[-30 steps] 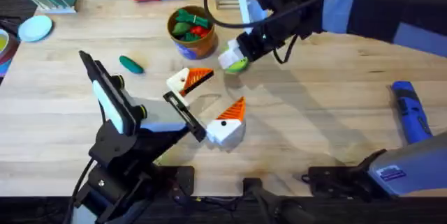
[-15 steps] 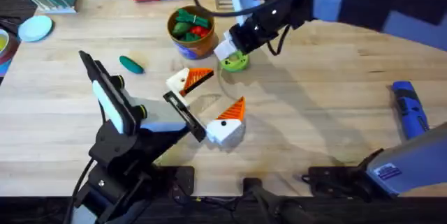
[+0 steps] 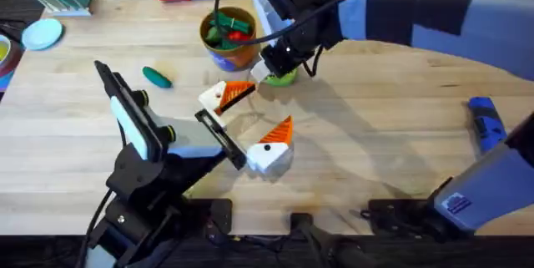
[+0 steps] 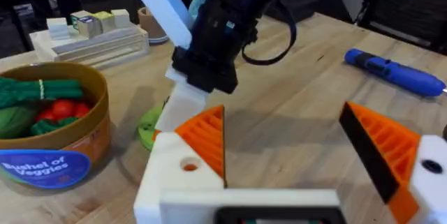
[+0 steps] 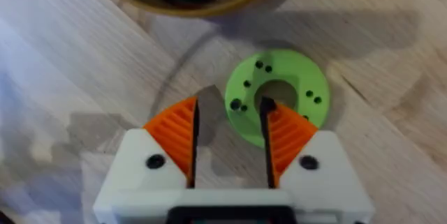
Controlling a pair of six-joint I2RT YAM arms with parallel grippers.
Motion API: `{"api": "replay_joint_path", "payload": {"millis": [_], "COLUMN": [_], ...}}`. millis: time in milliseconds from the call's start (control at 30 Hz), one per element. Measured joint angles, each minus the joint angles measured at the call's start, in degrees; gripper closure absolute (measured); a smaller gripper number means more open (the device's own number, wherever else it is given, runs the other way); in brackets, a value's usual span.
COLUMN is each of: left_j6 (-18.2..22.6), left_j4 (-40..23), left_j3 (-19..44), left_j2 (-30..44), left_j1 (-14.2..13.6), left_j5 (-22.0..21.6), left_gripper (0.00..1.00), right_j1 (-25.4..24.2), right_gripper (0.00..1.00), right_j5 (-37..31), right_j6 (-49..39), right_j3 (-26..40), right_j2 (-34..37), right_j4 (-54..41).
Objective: Pick up the gripper from the table and insert it into the empty holder that is missing its gripper. Then pick up a screw, insert it into the mounting hole, and use the screwdriver to tighten it. Finally, clean up the table by picking up the vegetable and placing it into the bucket.
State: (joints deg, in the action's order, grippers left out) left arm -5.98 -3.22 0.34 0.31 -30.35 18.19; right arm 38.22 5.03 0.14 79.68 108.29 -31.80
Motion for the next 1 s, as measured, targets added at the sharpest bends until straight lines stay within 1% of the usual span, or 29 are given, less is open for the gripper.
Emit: {"api": "replay_joint_path", "payload": {"millis": [67, 167, 267, 367, 433, 633, 767, 900, 1000], "left_j6": [0.0, 0.0, 0.0, 0.0, 0.0, 0.0, 0.0, 0.0, 0.0], "left_j4": [0.0, 0.0, 0.0, 0.0, 0.0, 0.0, 0.0, 0.0, 0.0], "left_j3": [0.0, 0.0, 0.0, 0.0, 0.0, 0.0, 0.0, 0.0, 0.0], "left_j2": [0.0, 0.0, 0.0, 0.0, 0.0, 0.0, 0.0, 0.0, 0.0], "left_j1": [0.0, 0.0, 0.0, 0.0, 0.0, 0.0, 0.0, 0.0, 0.0], "left_j5": [0.0, 0.0, 0.0, 0.0, 0.0, -0.5, -1.2, -1.5, -1.5], "left_gripper": [0.008, 0.008, 0.008, 0.008, 0.008, 0.008, 0.008, 0.009, 0.008], "right_j1": [0.2, 0.3, 0.3, 0.4, 0.4, 0.4, 0.4, 0.4, 0.4], "right_gripper": [0.538, 0.591, 0.703, 0.854, 0.906, 0.914, 0.991, 0.994, 0.995], "right_j5": [-0.1, -0.3, -0.4, -1.4, -2.1, -2.7, -2.9, -2.9, -2.9], "right_j6": [0.0, 0.0, 0.0, 0.3, 0.7, 0.9, 1.1, 1.1, 1.1], "right_j3": [0.0, 0.0, 0.0, 0.0, 0.0, 0.0, 0.0, 0.1, 1.3], "right_j2": [0.1, 0.7, 1.7, 2.7, 2.8, 2.8, 2.8, 2.8, 2.8], "right_j4": [0.6, 0.5, 0.5, 1.5, 1.9, 1.9, 1.9, 1.6, -0.6]}}
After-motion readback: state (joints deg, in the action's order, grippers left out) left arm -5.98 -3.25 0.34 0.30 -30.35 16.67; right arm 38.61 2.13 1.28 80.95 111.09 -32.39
